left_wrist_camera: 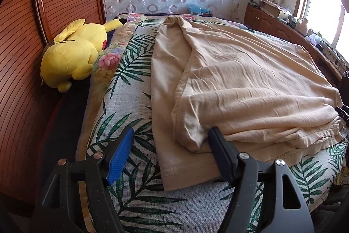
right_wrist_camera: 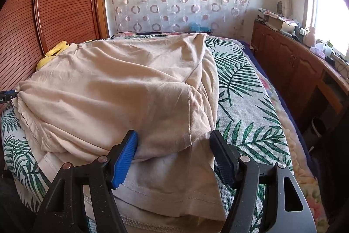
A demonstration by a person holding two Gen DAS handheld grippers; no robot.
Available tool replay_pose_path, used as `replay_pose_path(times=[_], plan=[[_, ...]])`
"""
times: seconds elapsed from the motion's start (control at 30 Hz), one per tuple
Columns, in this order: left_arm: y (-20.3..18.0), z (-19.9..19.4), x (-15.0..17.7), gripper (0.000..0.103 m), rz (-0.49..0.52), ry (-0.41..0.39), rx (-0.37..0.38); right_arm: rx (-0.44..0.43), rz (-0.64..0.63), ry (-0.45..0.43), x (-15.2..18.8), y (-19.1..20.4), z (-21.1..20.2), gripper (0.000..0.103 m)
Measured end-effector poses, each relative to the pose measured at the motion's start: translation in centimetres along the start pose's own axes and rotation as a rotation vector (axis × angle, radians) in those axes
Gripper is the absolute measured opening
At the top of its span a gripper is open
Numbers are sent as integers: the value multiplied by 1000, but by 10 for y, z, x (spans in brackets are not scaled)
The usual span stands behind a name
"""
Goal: Fold small clothes
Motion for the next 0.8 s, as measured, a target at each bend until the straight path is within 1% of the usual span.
replay_pose_path(times=[0.07,0.1,0.17,0.23,0.27,0.3,0.33,0.37,0.5,0.6,0.8], plan=[[0,1,-3,70,1,8,9,-2,7,8,0,-1,0,80],[-1,0,-4,67,3,8,14,-5,9,8,0,-2,0,80],[-2,0,-7,49,8,12,29,-4,8,11,0,-1,-1,83],[-4,0,-8,35,24,19,38,-3,8,9,1,-1,-1,83],[-6,0,-9,22,37,26,39,-4,9,8,1,-2,-2,83],[-8,0,-10,16,46,33,45,-5,9,8,1,-3,-2,83],[-10,-1,-11,8,50,33,52,-4,9,7,1,-3,-2,83],[-12,-3,-13,7,54,25,61,-4,8,6,1,-3,-2,83],[-25,-22,-26,6,55,-42,156,-8,7,2,3,-5,-4,83],[-43,-38,-41,6,88,-94,174,-10,7,4,3,-5,-4,83],[-86,-59,-70,6,170,-173,243,-31,4,23,3,-8,-7,83]])
Point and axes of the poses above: each gripper's, at about its wrist camera, not at the fingertips, and z roughly the way its jaws point, y to its left, x to its underside, the point moved 2 cm from there along z, roughly the way its jaws point, and after that the axes turned 13 degrees about y, right-handed, at the moved point
